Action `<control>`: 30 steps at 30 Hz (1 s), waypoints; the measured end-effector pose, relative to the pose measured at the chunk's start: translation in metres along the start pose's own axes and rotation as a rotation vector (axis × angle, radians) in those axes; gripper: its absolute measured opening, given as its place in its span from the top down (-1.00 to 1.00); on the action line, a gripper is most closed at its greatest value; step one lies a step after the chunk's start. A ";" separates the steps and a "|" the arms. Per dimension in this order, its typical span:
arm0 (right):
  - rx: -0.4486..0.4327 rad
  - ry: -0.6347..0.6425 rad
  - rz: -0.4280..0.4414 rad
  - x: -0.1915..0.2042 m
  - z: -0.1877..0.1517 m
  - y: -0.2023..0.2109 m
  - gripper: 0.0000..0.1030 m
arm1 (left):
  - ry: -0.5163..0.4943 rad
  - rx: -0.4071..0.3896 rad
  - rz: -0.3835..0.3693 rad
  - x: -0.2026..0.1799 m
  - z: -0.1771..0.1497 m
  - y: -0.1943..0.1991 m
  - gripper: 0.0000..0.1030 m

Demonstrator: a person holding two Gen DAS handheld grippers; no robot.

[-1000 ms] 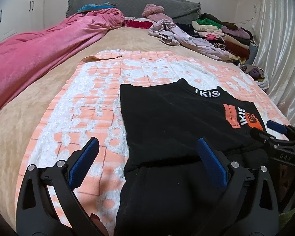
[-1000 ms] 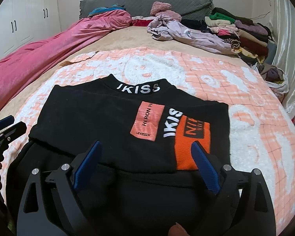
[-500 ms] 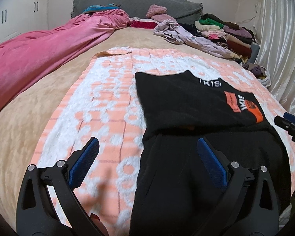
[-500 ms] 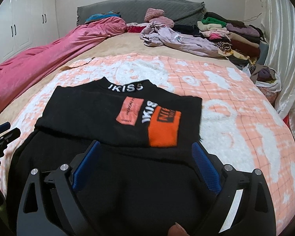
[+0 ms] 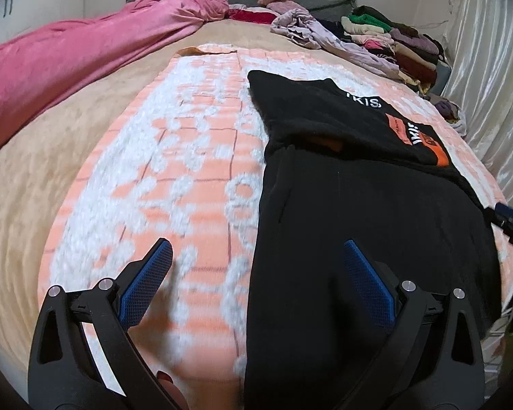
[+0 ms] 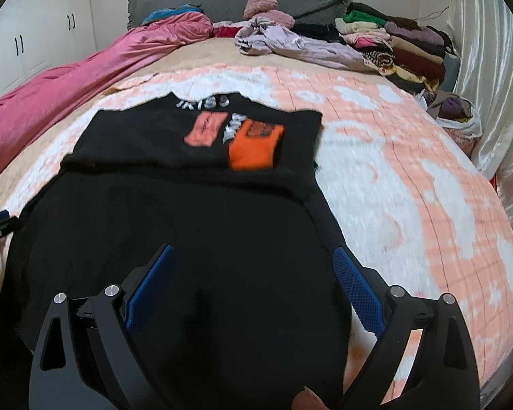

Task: Fold small clothes
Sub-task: 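Move both grippers to the sweatshirt hem and close them on it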

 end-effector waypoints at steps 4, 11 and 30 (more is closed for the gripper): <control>0.024 -0.011 0.005 -0.004 -0.017 0.006 -0.80 | -0.005 0.039 -0.014 0.000 -0.008 0.004 -0.81; 0.068 -0.009 -0.004 -0.010 -0.051 0.022 -0.80 | 0.014 0.118 -0.062 0.004 -0.030 0.010 -0.67; 0.170 -0.125 0.073 -0.040 -0.117 0.050 -0.24 | -0.039 0.194 -0.075 -0.006 -0.076 0.028 0.23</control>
Point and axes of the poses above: each gripper's, at about its wrist camera, not at the fingertips, and y roughly against the way its jaws point, x to its left, z to its top, the point moved 1 cm from there along -y, roughly the way its jaws point, and after that the axes turned 8 degrees about z, right-handed, at the moved point
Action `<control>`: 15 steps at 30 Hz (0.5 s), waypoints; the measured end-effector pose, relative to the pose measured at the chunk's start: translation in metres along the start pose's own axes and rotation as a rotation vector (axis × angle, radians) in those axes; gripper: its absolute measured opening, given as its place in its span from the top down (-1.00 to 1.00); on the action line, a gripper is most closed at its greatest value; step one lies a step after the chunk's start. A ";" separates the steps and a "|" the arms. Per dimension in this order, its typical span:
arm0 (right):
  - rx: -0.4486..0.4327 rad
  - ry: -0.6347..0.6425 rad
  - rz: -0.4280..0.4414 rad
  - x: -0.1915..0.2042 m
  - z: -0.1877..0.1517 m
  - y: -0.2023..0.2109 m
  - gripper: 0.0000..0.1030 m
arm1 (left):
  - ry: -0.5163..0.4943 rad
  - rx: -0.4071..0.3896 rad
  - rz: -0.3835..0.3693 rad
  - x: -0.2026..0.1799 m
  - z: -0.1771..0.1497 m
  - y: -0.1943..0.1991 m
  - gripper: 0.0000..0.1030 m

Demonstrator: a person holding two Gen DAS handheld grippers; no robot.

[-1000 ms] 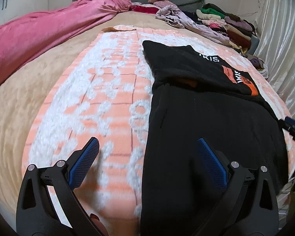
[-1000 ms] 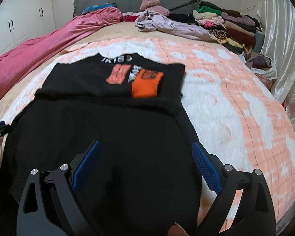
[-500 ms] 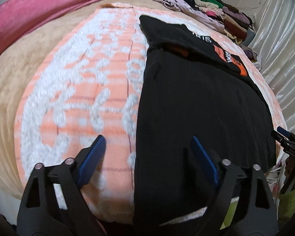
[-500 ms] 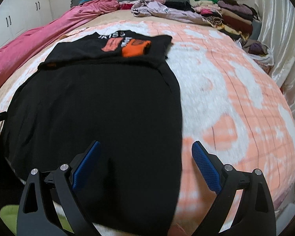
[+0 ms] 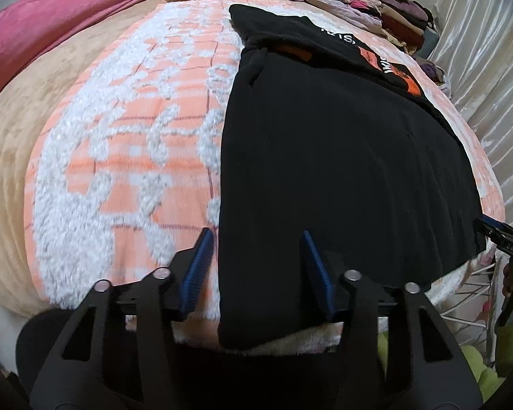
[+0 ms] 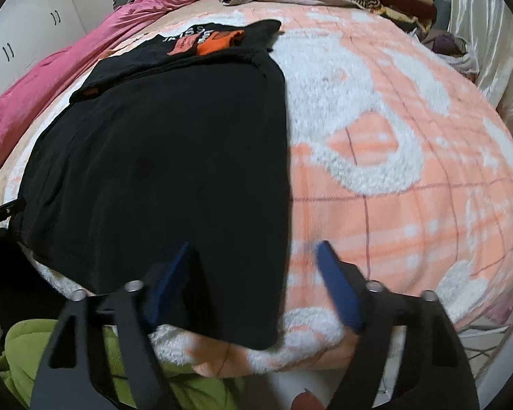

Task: Fold small clothes
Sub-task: 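Move both grippers to the sweatshirt hem and close them on it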

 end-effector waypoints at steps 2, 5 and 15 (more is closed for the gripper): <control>-0.008 -0.006 0.014 0.000 -0.002 0.003 0.24 | 0.004 -0.002 -0.006 0.001 -0.005 0.002 0.31; -0.018 -0.007 0.037 0.000 -0.004 0.009 0.72 | 0.020 -0.012 -0.019 0.006 -0.008 0.006 0.44; -0.017 -0.048 0.108 -0.008 -0.006 0.003 0.63 | 0.026 0.007 -0.030 0.006 -0.007 0.000 0.44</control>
Point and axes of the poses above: each gripper's, at about its wrist camera, not at the fingertips, and y roughly against the way its jaws point, x to its left, z to its top, the point moved 1 cm from there along -y, roughly the way its jaws point, and after that the axes turned 8 degrees about z, right-handed, at the moved point
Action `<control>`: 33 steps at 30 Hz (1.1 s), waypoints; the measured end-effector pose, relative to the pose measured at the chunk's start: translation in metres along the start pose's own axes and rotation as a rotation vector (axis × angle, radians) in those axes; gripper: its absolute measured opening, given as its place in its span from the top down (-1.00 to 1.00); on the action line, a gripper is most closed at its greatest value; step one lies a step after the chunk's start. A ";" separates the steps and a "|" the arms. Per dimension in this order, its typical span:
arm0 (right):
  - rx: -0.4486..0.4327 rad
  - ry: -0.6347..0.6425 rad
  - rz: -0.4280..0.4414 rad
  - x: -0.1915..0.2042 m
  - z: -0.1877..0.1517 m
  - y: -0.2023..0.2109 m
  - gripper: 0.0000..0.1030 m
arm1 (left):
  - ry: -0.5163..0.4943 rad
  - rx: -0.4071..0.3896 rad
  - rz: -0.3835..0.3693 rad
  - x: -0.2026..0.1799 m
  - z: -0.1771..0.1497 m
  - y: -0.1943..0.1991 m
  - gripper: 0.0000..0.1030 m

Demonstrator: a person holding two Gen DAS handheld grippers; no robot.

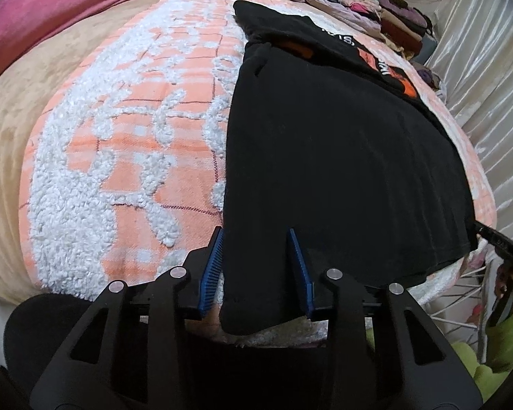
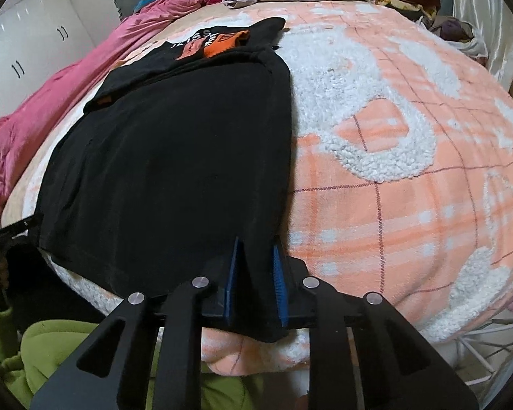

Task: Fold small clothes
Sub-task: 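Move both grippers to the sweatshirt hem and close them on it, then lift the hem with both grippers and carry it toward the collar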

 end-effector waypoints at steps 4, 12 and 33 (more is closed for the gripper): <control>-0.005 0.004 0.017 0.000 0.002 0.003 0.79 | -0.026 -0.029 0.019 -0.007 0.003 0.006 0.92; -0.073 -0.067 0.159 -0.013 0.022 0.029 0.84 | 0.025 -0.092 -0.077 -0.003 0.025 0.028 0.96; -0.344 -0.010 0.195 -0.021 0.215 0.016 0.85 | 0.223 -0.216 -0.130 0.013 0.200 0.010 0.96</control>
Point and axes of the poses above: each gripper's, at about its wrist camera, not at the fingertips, and y roughly against the way its jaws point, x to its left, z to its top, the point moved 1 cm from there along -y, roughly the way its jaws point, and after that the axes turned 8 degrees about z, right-handed, at the moved point
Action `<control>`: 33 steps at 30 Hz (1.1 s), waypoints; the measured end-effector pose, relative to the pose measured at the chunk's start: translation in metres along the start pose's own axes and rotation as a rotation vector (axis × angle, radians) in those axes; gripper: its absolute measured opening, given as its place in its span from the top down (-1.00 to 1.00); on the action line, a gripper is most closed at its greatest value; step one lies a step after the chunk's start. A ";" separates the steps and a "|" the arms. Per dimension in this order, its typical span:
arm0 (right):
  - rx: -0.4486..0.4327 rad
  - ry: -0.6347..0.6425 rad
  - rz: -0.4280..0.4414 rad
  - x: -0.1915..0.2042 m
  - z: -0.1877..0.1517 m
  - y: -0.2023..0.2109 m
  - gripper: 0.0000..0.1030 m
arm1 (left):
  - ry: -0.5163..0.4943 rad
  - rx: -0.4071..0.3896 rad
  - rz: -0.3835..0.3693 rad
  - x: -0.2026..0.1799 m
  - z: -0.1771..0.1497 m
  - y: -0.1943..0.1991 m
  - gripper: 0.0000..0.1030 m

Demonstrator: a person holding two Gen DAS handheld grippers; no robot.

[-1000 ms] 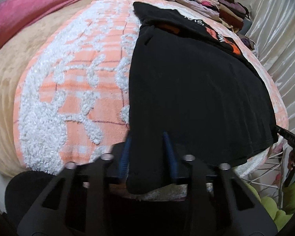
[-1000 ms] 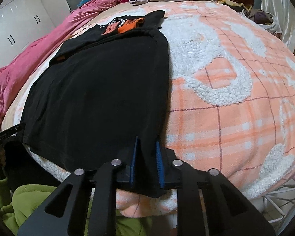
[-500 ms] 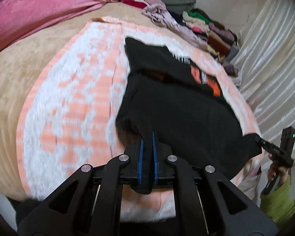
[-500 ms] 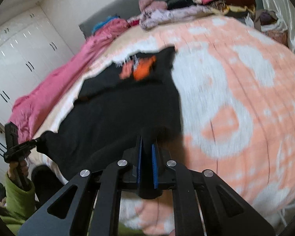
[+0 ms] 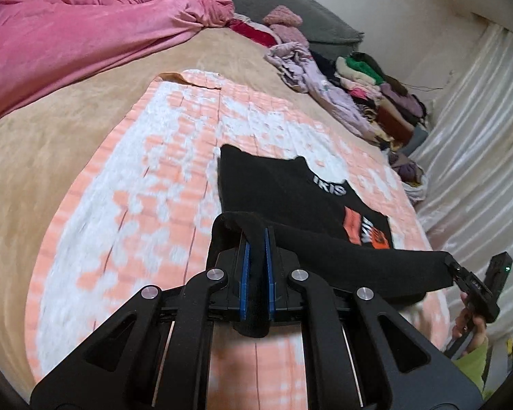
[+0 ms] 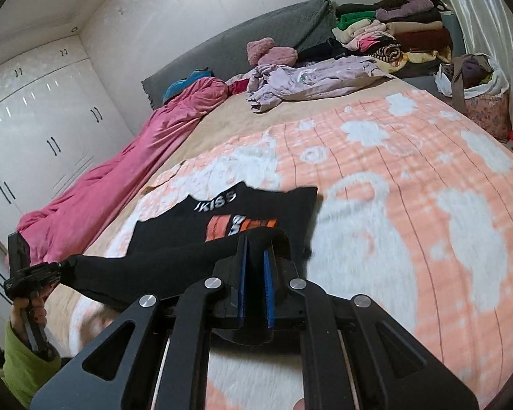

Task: Fold small clothes
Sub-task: 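Lift the hem with both grippers and carry it toward the collar, then lay the hem over the body below the collar and open both grippers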

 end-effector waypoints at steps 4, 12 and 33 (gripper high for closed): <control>0.010 -0.022 -0.018 -0.011 0.012 -0.023 0.85 | 0.005 0.006 0.019 -0.002 0.012 -0.022 0.96; 0.025 -0.055 -0.062 -0.035 0.025 -0.056 0.85 | 0.039 0.015 0.029 -0.004 0.040 -0.058 0.96; 0.091 0.117 -0.130 0.000 -0.021 -0.053 0.25 | -0.133 -0.126 0.098 -0.022 0.008 -0.037 0.51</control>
Point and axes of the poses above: each gripper's, at about its wrist camera, not at the fingertips, and y roughly against the way its jaws point, x to its left, z to its top, the point moved 1 cm from there along -y, roughly the way its jaws point, and after that the axes turned 8 degrees about z, right-handed, at the moved point
